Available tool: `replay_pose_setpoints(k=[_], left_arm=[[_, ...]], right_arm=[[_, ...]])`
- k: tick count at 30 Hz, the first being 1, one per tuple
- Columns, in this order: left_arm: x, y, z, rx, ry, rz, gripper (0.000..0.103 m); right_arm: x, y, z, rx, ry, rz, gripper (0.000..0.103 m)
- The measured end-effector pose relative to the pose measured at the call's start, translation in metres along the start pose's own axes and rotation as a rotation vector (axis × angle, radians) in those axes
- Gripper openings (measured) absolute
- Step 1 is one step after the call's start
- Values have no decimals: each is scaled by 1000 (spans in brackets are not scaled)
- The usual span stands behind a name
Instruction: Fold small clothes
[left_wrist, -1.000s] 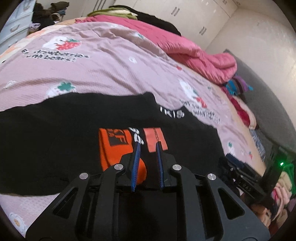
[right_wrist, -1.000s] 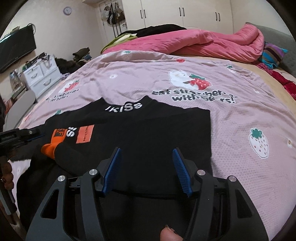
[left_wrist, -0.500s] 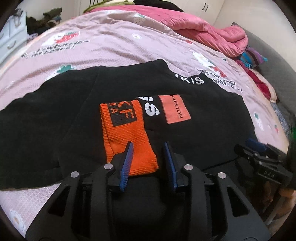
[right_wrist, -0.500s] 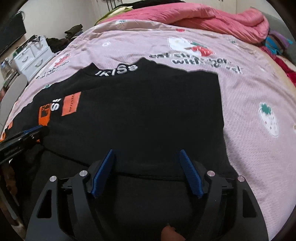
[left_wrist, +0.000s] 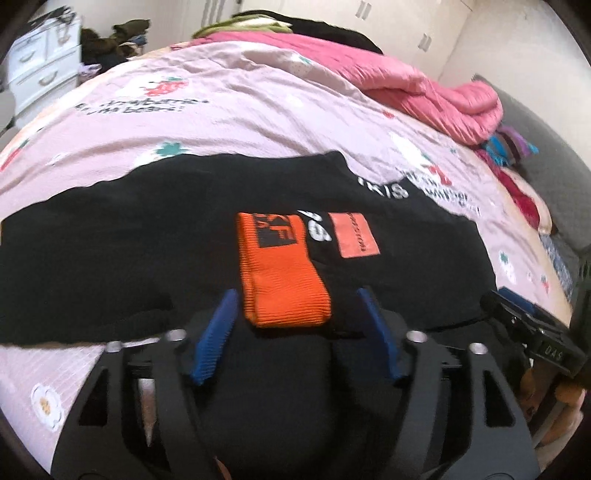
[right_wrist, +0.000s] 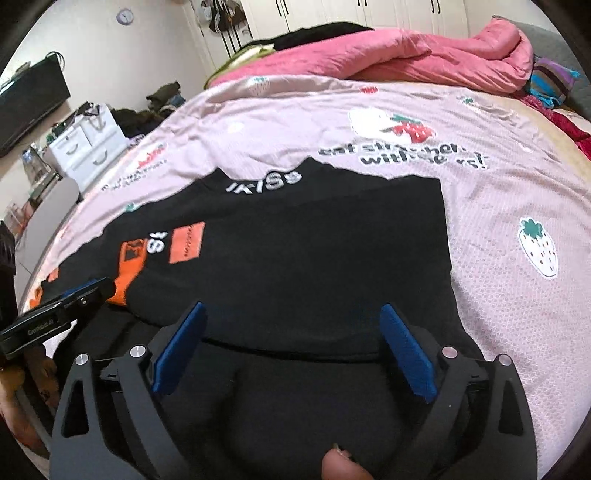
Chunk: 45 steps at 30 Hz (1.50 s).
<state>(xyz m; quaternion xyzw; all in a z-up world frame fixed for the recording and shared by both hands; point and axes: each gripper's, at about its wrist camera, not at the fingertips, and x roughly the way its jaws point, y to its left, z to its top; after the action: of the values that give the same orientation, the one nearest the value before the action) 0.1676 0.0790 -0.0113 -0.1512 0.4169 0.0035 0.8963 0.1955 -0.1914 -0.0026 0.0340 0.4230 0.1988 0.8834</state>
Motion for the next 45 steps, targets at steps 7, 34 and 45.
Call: replay_pose_setpoints(k=[7,34,45], left_arm=[[-21,22,0,-76,-70,95,93],[-81,119,-3,-359,-229,309,94],[-97,157,-8,-486,-265,379,94]], right_arm=[[-8,8,2,-3,-58,23,98],[-15,112,7,-206,-136,118,99],[-16,148,7,-291,-129,146,99]])
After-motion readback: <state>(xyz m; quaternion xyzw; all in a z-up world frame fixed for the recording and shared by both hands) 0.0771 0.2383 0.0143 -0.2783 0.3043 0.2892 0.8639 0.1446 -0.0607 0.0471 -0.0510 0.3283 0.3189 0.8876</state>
